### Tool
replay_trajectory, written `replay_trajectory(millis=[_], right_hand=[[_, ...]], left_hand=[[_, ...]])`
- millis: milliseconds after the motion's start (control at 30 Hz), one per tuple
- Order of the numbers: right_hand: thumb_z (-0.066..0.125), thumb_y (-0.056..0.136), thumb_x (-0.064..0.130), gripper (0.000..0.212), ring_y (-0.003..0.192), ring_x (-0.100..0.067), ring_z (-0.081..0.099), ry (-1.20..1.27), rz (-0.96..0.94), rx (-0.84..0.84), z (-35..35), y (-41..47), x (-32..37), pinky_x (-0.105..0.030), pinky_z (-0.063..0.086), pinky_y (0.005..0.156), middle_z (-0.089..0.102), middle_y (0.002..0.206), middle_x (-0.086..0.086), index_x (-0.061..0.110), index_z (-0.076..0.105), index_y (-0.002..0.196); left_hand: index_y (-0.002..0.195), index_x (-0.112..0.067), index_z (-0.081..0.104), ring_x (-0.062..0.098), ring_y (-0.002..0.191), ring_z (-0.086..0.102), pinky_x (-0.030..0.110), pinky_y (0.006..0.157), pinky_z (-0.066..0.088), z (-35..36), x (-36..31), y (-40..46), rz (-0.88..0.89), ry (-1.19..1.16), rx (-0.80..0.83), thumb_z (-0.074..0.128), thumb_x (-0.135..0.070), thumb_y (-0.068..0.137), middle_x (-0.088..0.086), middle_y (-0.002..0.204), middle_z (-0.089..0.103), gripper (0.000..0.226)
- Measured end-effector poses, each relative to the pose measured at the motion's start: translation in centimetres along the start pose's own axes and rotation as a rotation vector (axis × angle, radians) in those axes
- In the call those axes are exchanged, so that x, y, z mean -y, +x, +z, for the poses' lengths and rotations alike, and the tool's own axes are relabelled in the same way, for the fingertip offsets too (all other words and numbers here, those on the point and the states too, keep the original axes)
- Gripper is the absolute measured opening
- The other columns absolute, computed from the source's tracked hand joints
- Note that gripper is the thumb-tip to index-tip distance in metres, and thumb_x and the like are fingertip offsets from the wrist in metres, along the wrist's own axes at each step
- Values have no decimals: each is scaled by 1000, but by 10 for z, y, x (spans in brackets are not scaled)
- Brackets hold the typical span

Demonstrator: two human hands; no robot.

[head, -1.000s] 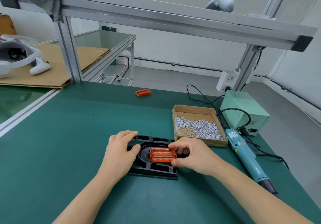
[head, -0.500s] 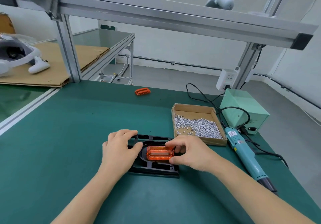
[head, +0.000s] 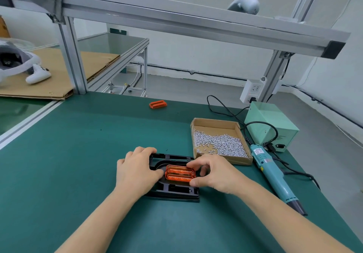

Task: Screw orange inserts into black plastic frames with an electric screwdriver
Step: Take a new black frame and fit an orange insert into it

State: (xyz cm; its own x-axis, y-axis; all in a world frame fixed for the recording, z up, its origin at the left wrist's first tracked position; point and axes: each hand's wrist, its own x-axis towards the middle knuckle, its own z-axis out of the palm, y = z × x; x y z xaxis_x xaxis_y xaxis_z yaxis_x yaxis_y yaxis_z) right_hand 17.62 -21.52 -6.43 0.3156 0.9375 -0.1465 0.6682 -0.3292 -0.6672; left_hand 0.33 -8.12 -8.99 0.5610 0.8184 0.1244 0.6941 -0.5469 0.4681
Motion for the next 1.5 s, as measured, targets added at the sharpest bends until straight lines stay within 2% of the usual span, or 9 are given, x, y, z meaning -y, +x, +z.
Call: replay_trajectory(millis=[367,733,833,933,1033,1133,1233,1400,1500], right_hand=[[87,70,25,45,61,1,53,45,31,35,4,2,4,-15,44,64,58,74,13,21,69,111],[83,75,35,43,77,0,55,-240,-103,8,-1,-5,12,-11,39,66,55,86,16,23,67,113],[81,76,35,42,86,-3,56,-216,-190,-35,-1,-11,5,-22,48,79,58,97,12,23,67,114],[80,77,30,40,94,-6,57,-105,-283,-101,-7,-17,3,-31,50,89,59,102,12,23,67,114],[79,78,18,38,95,-9,60,-7,-396,-124,-14,-17,10,-30,53,90,59,104,11,19,67,114],[78,78,10,38,97,-15,62,63,-468,-143,-21,-15,20,-34,54,91,59,106,3,13,68,114],[77,78,6,39,98,-19,60,49,-509,-199,-26,-12,26,-39,55,88,59,106,0,10,68,116],[79,76,8,40,92,-11,60,114,-488,-230,-23,-14,23,-24,55,82,59,105,3,15,68,114],[84,72,9,39,81,-5,62,208,-312,-322,-13,-13,9,-22,53,80,64,97,6,16,71,108]], left_hand=[[133,-34,47,14,123,42,35,101,30,-7,-3,0,-28,-90,82,62,-52,82,-11,134,48,57],[139,-32,42,18,128,36,35,101,34,-7,-5,-2,-46,-82,86,53,-35,93,-9,141,43,48],[135,-31,47,15,131,30,34,104,23,-8,-4,-5,-17,-95,24,52,-34,94,-12,139,44,42],[120,-30,59,7,124,32,24,100,26,-12,-5,-9,92,-321,-119,53,-25,94,-19,124,52,27],[106,-36,65,2,105,48,6,83,35,-19,-15,-10,131,-580,-40,57,-24,92,-23,99,60,20],[98,-32,71,10,95,65,24,90,47,-28,-29,-9,129,-812,240,59,-19,93,-8,96,72,19],[96,-25,75,12,91,68,21,82,48,-34,-35,-9,126,-1010,413,56,-5,92,-1,98,74,28],[101,-14,74,20,93,65,32,90,47,-37,-32,-8,0,-1195,439,53,-11,94,11,101,73,22],[100,-24,71,9,94,62,23,87,44,-35,-23,-4,-25,-1024,261,54,-14,94,-5,95,74,21]])
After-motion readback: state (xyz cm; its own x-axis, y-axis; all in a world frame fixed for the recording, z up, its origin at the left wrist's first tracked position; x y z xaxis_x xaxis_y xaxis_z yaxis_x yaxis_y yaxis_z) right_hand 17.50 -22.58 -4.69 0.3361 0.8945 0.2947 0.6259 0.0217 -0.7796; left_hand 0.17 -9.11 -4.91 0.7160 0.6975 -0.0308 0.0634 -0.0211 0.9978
